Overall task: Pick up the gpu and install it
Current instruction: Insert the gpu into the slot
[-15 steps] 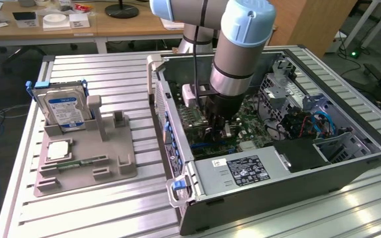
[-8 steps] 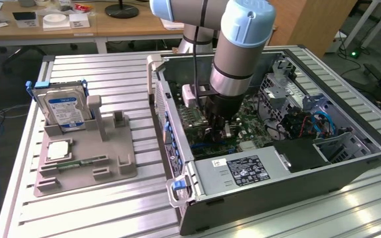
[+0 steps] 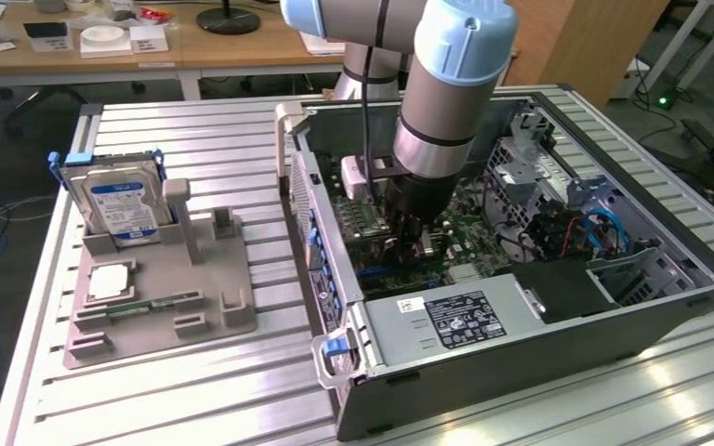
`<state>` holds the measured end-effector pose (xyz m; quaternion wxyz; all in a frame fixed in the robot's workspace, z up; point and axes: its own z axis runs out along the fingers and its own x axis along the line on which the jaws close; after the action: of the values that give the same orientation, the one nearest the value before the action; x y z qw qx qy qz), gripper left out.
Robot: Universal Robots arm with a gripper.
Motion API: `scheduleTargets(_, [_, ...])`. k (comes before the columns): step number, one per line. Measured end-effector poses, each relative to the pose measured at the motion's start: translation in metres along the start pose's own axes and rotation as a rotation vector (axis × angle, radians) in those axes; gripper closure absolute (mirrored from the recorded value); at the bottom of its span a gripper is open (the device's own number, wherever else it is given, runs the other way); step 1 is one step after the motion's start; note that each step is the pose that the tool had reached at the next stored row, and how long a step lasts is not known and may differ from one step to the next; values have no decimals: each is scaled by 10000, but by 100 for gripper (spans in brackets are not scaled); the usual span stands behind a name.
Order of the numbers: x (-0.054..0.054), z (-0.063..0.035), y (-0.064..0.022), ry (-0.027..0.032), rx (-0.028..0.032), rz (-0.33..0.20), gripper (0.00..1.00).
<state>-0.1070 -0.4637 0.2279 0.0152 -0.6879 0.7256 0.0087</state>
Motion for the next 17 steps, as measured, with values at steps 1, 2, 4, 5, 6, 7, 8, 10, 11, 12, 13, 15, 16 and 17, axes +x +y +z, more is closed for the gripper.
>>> scheduleTargets(1, [0,0,0,0,0,0,72])
scheduleTargets(2, [0,0,0,0,0,0,72])
scheduleTargets(4, [0,0,0,0,0,0,72])
scheduleTargets(5, [0,0,0,0,0,0,72])
scheduleTargets(6, [-1,0,0,1,-1,-1,72])
scheduleTargets(7, [-3,0,0,1,-1,-2,72])
scheduleTargets(8, [-6,1,0,1,-1,-3,72])
scheduleTargets(10, [-11,2,1,1,-1,-7,72])
scheduleTargets(11, [-13,3,1,1,0,-9,72])
scheduleTargets(12, [-14,3,1,1,-1,-10,72])
scheduleTargets(13, [-14,4,1,1,-2,-10,72])
scheduleTargets(15, [-15,4,1,0,-1,-10,72])
scheduleTargets(16, [-16,5,1,-1,-1,-10,72])
scheduleTargets(17, [-17,5,1,0,0,-9,72])
